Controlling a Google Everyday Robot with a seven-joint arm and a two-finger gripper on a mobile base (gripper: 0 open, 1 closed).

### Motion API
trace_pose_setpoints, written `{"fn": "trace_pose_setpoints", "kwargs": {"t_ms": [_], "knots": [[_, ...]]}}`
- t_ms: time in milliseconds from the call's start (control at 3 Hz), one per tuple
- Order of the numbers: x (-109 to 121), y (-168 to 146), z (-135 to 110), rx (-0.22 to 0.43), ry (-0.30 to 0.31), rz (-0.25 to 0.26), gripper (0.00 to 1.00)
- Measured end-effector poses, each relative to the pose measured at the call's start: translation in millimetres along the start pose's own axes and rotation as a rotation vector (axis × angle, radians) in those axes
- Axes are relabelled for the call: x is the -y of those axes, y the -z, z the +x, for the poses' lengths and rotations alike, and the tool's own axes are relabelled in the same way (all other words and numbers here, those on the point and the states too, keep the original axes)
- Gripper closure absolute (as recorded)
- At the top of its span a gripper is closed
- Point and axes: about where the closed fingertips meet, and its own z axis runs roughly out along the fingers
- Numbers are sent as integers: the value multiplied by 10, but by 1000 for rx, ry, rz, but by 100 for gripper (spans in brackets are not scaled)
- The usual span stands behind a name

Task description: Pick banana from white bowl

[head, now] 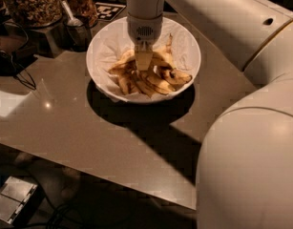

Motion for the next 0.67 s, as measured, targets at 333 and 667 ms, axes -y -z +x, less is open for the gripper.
{"fn": "trace_pose_setpoints", "kwargs": {"t_ms": [333,667], "knots": [[13,49,-30,0,0,0,62],[4,12,-10,0,0,0,31]]}}
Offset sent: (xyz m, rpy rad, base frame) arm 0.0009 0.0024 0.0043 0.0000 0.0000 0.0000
